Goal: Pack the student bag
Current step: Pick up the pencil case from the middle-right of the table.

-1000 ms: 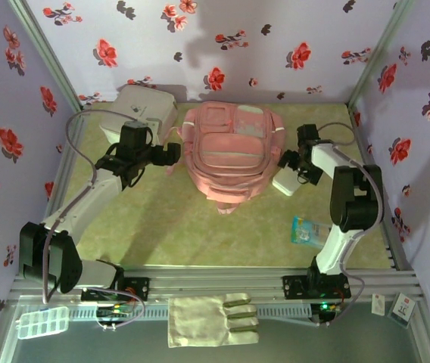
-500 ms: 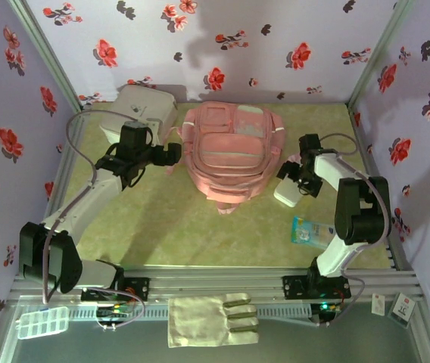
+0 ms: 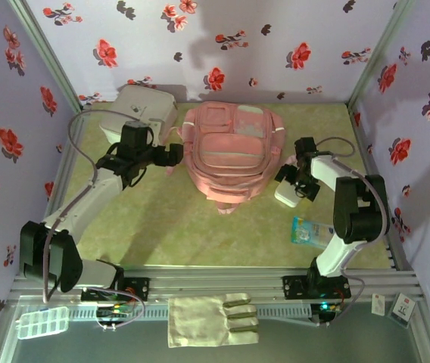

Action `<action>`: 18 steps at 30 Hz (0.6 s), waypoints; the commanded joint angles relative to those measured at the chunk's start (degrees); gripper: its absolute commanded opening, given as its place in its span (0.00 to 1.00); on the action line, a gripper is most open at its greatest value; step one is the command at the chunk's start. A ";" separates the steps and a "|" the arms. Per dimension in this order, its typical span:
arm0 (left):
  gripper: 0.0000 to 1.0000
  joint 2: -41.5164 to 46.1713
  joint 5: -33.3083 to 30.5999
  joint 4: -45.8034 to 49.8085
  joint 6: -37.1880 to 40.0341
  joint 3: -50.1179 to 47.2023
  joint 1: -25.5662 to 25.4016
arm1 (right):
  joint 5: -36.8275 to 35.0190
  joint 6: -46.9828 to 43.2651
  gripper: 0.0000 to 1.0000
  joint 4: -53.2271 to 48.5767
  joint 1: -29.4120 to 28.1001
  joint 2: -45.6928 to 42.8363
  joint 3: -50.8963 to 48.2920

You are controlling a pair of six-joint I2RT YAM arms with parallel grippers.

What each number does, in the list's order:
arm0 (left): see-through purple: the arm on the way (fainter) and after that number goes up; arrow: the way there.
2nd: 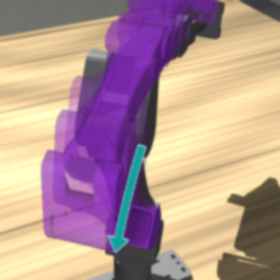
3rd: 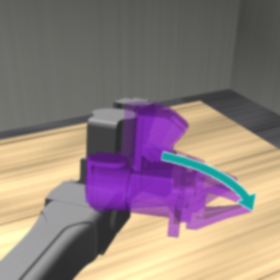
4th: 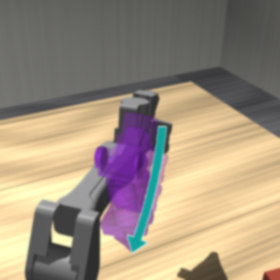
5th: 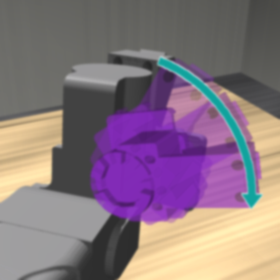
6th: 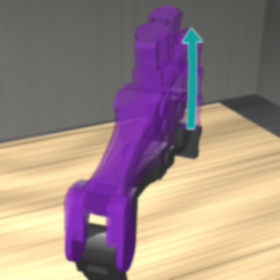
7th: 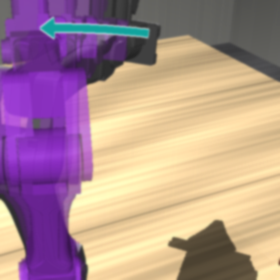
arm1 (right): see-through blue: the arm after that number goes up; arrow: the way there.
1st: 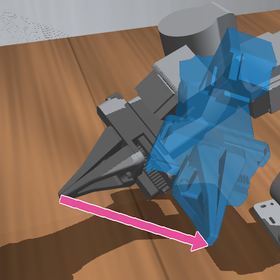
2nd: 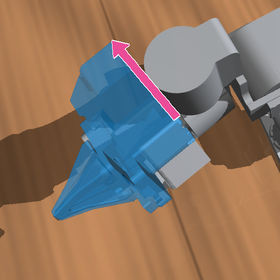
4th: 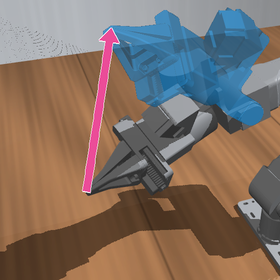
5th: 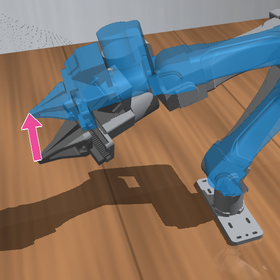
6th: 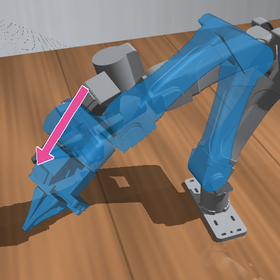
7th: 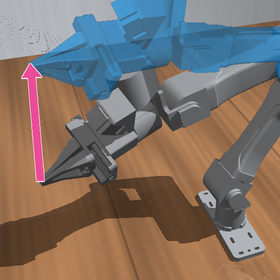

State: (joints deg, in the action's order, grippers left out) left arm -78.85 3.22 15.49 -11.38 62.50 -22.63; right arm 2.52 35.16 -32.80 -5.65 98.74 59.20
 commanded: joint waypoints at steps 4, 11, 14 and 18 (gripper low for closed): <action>1.00 -4.62 2.15 2.53 6.43 5.69 -4.61 | -2.79 1.33 0.97 -2.05 -0.30 2.46 0.84; 0.98 -11.03 2.94 5.93 17.24 11.35 -10.67 | -4.37 1.91 0.86 -1.34 -0.30 -2.74 -0.42; 0.94 -14.11 2.93 8.84 20.31 14.75 -11.76 | -4.72 1.80 0.85 -0.95 -0.33 -7.39 -1.76; 0.92 -16.27 3.41 9.92 23.18 16.92 -12.02 | -4.13 1.54 0.84 -1.22 -0.25 -13.87 -3.27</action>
State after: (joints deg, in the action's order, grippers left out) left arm -93.95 5.65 22.41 6.66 77.01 -34.57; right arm -0.19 36.23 -33.43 -5.80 89.67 56.62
